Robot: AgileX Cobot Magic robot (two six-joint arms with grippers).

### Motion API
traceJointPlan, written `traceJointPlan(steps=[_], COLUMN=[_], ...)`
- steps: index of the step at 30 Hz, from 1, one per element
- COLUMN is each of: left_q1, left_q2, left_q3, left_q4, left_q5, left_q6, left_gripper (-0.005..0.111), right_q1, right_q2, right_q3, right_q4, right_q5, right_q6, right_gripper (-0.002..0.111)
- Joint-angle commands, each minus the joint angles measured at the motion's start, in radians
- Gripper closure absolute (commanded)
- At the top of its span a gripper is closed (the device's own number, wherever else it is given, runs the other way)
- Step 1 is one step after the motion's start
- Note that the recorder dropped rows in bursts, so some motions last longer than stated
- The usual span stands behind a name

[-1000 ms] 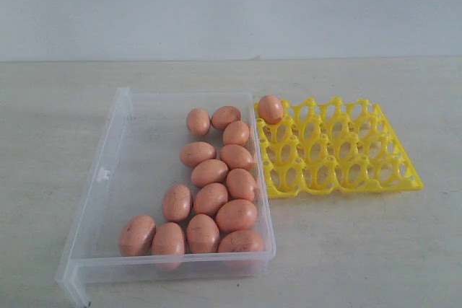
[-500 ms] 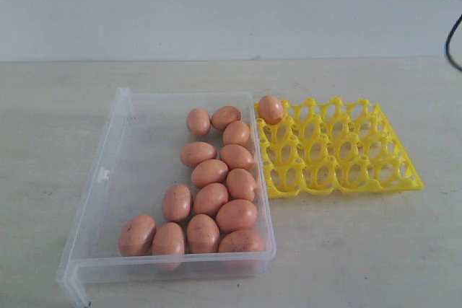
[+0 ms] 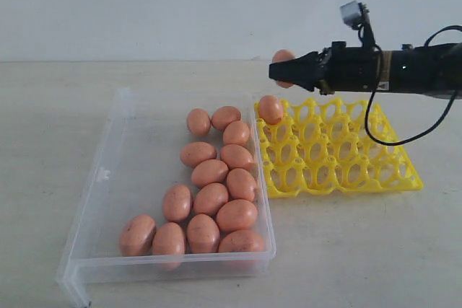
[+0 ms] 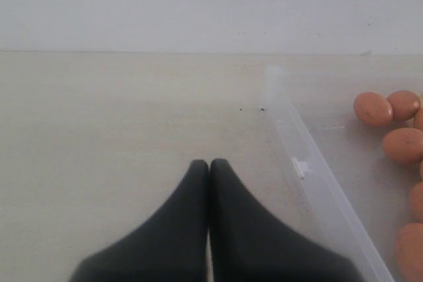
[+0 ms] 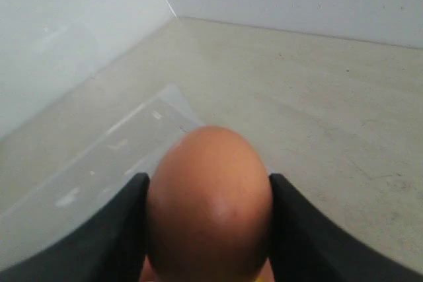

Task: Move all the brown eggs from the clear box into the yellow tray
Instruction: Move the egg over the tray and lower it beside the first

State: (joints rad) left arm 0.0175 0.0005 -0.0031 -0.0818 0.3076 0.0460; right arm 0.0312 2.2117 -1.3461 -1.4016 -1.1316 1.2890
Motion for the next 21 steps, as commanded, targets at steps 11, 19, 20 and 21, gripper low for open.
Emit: traceJointPlan(steps=[11,19,20,21], left_q1=[-0.006,-0.006,-0.006,-0.006], left_q2=[-0.001,-0.001,-0.001,-0.001], left_q3=[0.003,0.003,0.003,0.003], left_q4=[-0.003,-0.003,-0.003,-0.003], left_q5=[-0.023,-0.023,-0.023,-0.023], left_q6=[-0.001,-0.001,-0.001,-0.001], left_gripper=[0.111,0.111,0.111,0.111], right_q1=[0.057,0.057,0.057,0.057], right_q2=[-0.022,-0.093,-0.093,-0.093], right_q3=[-0.007,-0.007,-0.007,-0.007], right_q4=[-0.050,-0.233,-0.220,-0.203], right_q5=[0.318,0.444,0.452,0.453], right_q6=[-0.069,-0.011,-0.028,-0.058], right_gripper=[0.109,0.109,0.109,0.109])
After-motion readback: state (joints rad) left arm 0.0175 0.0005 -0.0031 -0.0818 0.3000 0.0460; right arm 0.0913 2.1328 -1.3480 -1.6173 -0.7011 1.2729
